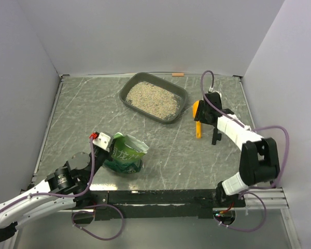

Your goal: Fill the litter box with clean litter

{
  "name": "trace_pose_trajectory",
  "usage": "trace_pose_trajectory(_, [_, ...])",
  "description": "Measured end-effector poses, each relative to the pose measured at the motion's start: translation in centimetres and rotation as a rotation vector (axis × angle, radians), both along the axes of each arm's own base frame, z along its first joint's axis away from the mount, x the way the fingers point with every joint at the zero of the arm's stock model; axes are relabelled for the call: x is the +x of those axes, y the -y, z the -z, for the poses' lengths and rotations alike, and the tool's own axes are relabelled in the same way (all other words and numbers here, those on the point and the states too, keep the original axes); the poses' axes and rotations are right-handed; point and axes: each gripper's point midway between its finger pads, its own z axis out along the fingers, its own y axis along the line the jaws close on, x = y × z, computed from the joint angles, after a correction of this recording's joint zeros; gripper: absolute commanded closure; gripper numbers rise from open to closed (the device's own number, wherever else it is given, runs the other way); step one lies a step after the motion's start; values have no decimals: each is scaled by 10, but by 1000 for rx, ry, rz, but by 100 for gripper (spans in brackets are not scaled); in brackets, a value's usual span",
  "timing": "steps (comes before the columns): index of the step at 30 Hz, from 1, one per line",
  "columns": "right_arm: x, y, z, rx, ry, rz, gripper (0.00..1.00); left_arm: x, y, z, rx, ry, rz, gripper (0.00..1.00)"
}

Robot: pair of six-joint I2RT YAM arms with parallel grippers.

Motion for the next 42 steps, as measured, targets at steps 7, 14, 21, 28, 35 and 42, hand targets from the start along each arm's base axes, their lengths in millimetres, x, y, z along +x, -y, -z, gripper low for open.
trace_pose_trajectory(7, [17, 7, 27, 13, -98, 13, 23, 1, 1, 0, 2, -1, 0, 99])
trace_pose_trajectory(14, [24, -12, -22, 91, 30, -83, 22, 1, 1, 0, 1, 0, 0, 99])
trace_pose_trajectory(21, [-8, -90, -111, 273, 289, -509, 20, 0, -2, -1, 2, -4, -8, 99])
trace_pose_trajectory(28, [-99, -187, -108, 379, 335, -1071, 17, -3, -10, -9, 0, -27, -23, 99])
trace_pose_trajectory(35, [-158, -203, -93, 489, 350, -1324, 17, -10, -20, -13, -33, -41, -28, 99])
trace_pose_trajectory(42, [-191, -232, -111, 514, 464, -1534, 17, -11, -21, -13, -61, -54, -29, 99])
